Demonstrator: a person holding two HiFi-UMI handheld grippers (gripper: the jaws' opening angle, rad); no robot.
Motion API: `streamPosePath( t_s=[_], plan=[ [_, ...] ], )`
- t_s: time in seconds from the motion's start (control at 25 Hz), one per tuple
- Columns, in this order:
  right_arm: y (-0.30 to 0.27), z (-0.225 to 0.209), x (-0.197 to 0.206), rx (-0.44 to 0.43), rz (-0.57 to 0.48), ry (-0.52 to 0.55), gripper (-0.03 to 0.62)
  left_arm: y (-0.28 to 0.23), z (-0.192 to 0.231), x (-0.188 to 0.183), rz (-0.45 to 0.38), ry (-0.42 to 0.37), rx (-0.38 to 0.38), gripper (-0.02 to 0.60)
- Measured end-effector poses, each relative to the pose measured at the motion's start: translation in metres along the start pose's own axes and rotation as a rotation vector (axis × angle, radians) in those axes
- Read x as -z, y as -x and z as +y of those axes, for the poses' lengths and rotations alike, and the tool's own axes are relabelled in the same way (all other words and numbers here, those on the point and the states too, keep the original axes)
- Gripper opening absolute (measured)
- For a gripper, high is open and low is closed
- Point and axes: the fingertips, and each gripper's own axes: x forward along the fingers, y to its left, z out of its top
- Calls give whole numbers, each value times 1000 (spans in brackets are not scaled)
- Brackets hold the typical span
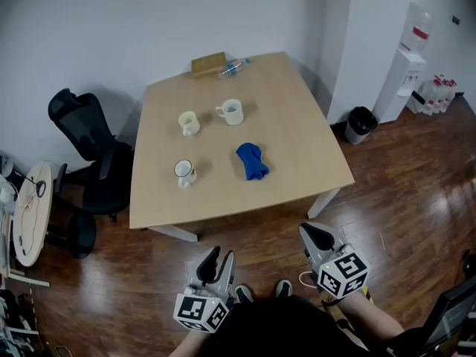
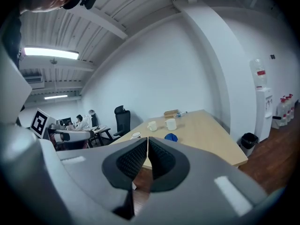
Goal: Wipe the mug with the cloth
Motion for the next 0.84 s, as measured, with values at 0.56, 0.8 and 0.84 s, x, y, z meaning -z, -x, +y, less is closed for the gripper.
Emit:
streamPosePath(
  t_s=[0.56, 0.8, 0.84],
  plan=[
    [-36, 51, 17, -24, 74, 18, 12, 57, 57, 21, 41, 28, -51, 138],
    [-46, 62, 15, -12, 81, 26, 12, 53, 72, 28, 14, 21, 3, 138],
    [-48, 64, 15, -10, 83, 27, 12, 51, 74, 30, 7, 18, 16, 138]
  ],
)
